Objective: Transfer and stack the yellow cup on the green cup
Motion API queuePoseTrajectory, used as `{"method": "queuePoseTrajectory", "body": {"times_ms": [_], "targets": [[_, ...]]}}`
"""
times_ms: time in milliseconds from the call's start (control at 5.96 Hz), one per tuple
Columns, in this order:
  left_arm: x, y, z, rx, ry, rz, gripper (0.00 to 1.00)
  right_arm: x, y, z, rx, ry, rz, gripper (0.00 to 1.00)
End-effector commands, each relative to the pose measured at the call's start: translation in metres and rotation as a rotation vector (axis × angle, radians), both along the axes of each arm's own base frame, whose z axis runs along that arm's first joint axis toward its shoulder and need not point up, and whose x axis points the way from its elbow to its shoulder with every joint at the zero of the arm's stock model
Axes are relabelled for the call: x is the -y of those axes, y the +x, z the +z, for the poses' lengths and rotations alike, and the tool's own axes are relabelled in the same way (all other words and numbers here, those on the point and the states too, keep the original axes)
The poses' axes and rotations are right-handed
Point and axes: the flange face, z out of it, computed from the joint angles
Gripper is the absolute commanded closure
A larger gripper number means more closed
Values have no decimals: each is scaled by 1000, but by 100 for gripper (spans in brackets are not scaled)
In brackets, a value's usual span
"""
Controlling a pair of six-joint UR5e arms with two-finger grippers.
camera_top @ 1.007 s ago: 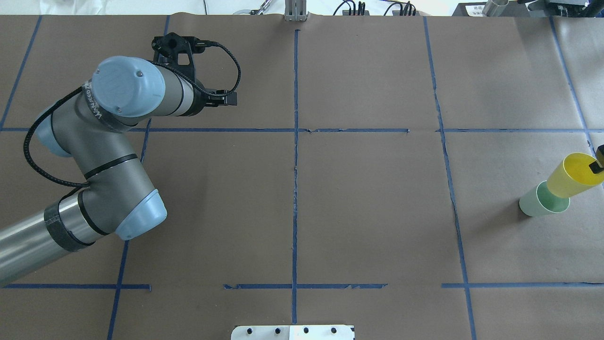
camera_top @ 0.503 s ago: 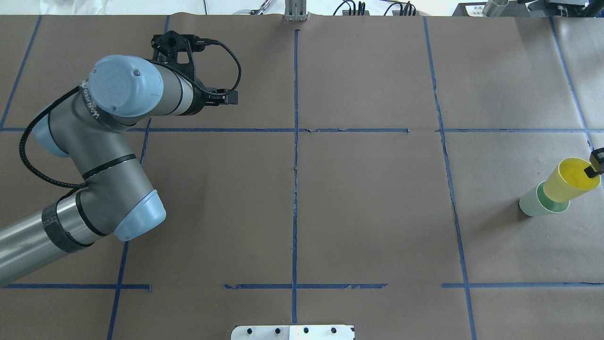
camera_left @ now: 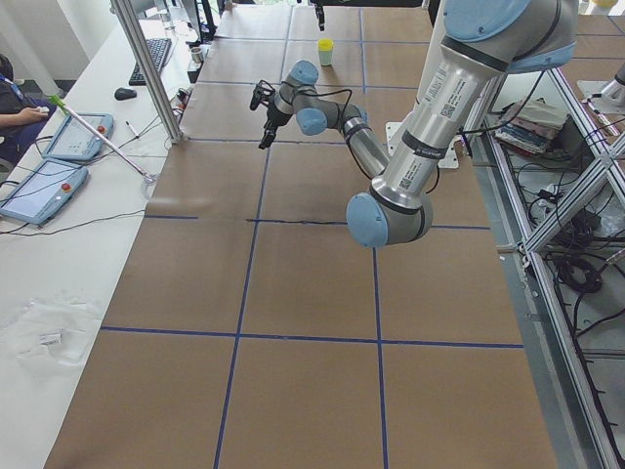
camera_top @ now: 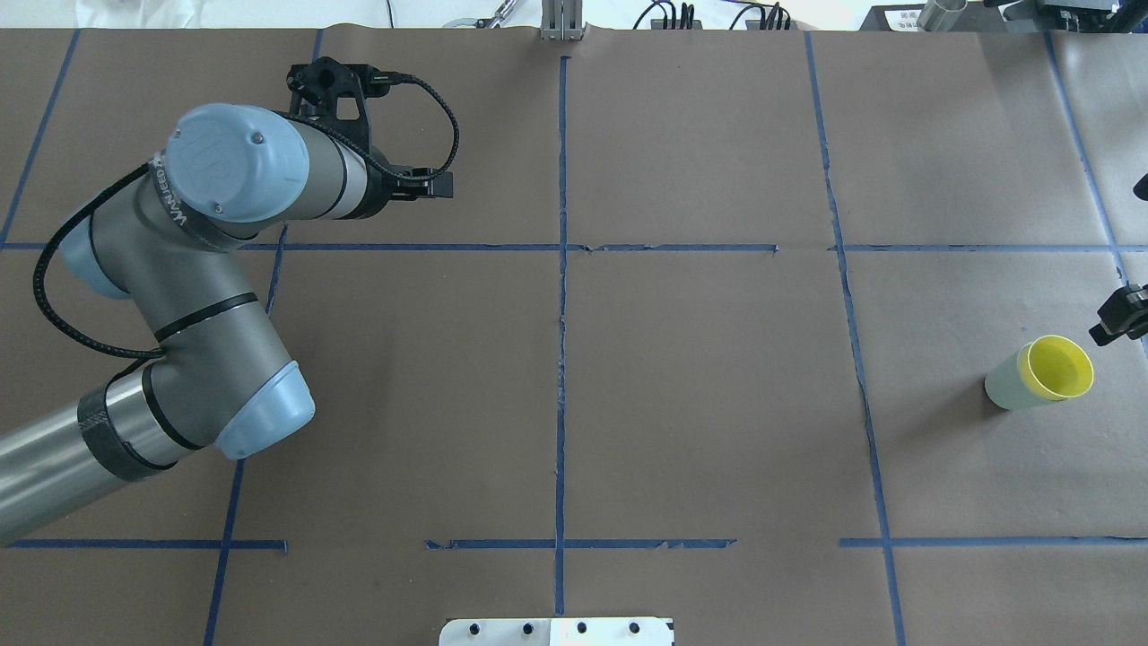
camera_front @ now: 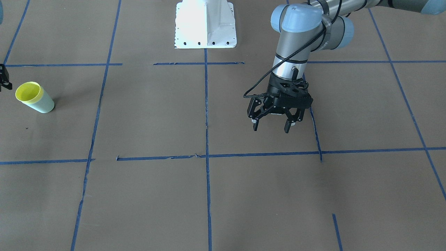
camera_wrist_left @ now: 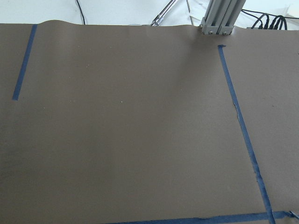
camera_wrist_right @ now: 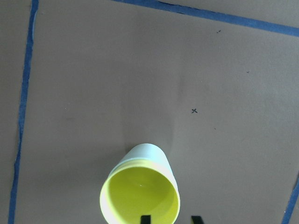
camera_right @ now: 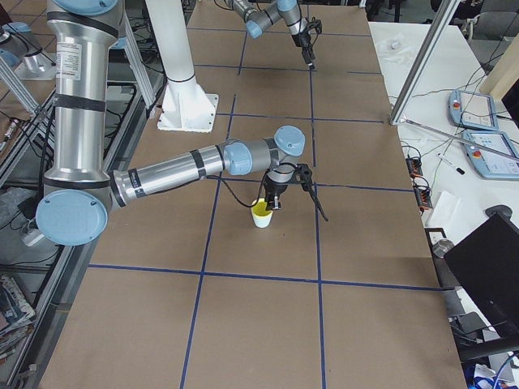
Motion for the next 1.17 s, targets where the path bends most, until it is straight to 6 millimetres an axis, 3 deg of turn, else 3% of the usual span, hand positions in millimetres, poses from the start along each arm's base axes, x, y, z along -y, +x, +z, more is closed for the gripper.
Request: {"method": "queuePoseTrajectory", "body": {"times_ms": [0,168,336,671,839,1007], "targets": [[-1,0,0,2,2,5,0,0,2,-1,3,12,-5,0],[-12,-8,24,19,-47,68,1,0,26,5,6,52,-7,0],[-1,-46,40,47,-42,149,1,-3,70,18,-1,78,34,0],[22,-124,62,217,-44,342,1,-39,138,59,-15,82,78,0],[40,-180,88,302,-50,447,1,-49,145,67,-23,60,94,0],[41,-263,157,312,-60,546,0,-50,145,70,-26,49,99,0]]}}
